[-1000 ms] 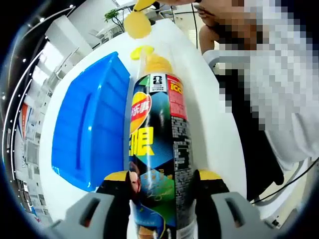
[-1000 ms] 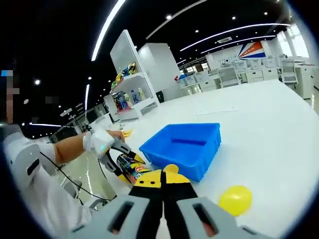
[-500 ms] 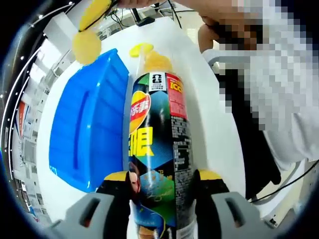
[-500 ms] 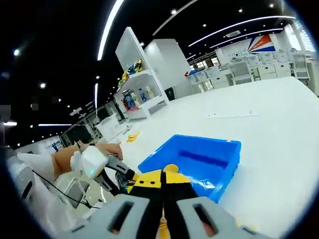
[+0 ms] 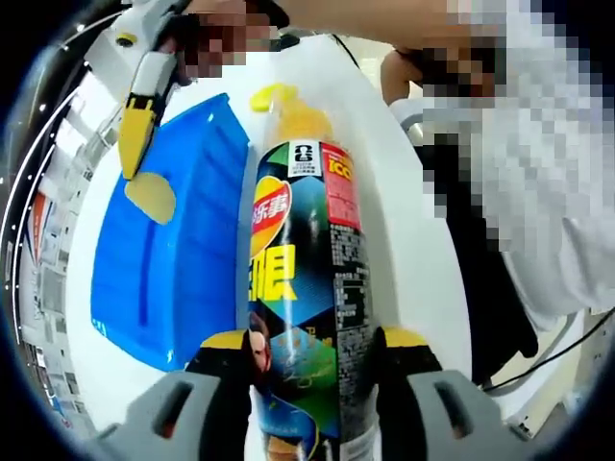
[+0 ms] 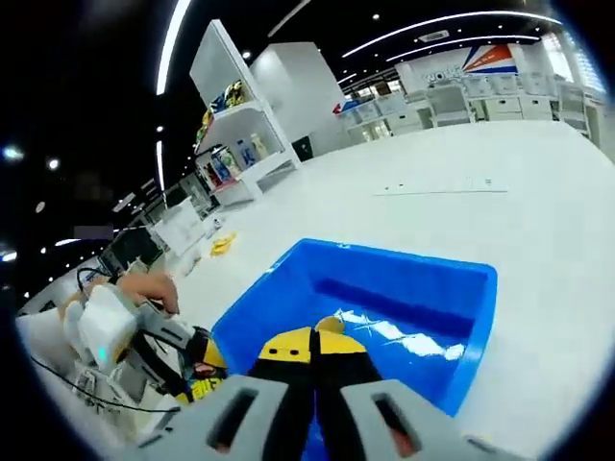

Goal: Open the lid of the chip container on the table, take out the chips, place them into the box in front of the container, and close the lid

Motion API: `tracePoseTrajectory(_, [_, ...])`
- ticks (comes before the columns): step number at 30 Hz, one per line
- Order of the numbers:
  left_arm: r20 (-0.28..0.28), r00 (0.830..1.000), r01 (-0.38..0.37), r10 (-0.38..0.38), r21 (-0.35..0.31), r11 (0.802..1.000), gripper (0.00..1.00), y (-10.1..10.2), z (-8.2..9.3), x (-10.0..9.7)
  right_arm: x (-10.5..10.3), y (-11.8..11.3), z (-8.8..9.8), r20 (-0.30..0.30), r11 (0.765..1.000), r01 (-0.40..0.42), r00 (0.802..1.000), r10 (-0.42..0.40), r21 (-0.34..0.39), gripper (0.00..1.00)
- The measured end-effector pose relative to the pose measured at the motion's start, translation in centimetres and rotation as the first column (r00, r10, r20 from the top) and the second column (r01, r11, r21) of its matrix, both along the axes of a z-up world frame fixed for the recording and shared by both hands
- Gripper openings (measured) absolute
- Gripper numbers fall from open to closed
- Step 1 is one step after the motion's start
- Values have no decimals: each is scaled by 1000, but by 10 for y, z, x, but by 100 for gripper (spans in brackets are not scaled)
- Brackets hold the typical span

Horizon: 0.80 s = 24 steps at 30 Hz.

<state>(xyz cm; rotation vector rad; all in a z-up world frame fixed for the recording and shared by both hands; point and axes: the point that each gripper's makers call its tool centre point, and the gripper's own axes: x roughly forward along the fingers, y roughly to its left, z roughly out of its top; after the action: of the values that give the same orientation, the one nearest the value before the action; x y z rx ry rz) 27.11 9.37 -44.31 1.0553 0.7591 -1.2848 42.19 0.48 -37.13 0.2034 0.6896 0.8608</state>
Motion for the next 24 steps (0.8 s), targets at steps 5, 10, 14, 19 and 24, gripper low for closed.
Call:
tracePoseTrajectory(5, [2, 1000, 1, -1, 1, 1000, 52, 0, 0, 0, 8, 8, -12, -13, 997, -5, 1000, 4, -76, 0])
tracePoseTrajectory(10, [2, 1000, 0, 0, -4, 1000, 52, 0, 0, 0, 8, 8, -22, -27, 991, -9, 1000, 5, -134, 1])
tracePoseTrajectory(14, [-3, 1000, 0, 0, -2, 1000, 52, 0, 0, 0, 6, 8, -22, -35, 992, -2, 999, -2, -123, 1])
tracePoseTrajectory(19, [-6, 1000, 0, 0, -1, 1000, 52, 0, 0, 0, 1, -2, -26, -37, 991, 18, 999, -23, -135, 1])
tracePoseTrajectory(24, [-10, 1000, 0, 0, 0, 1000, 52, 0, 0, 0, 2, -8, -32, -17, 988, 20, 1000, -23, -154, 2])
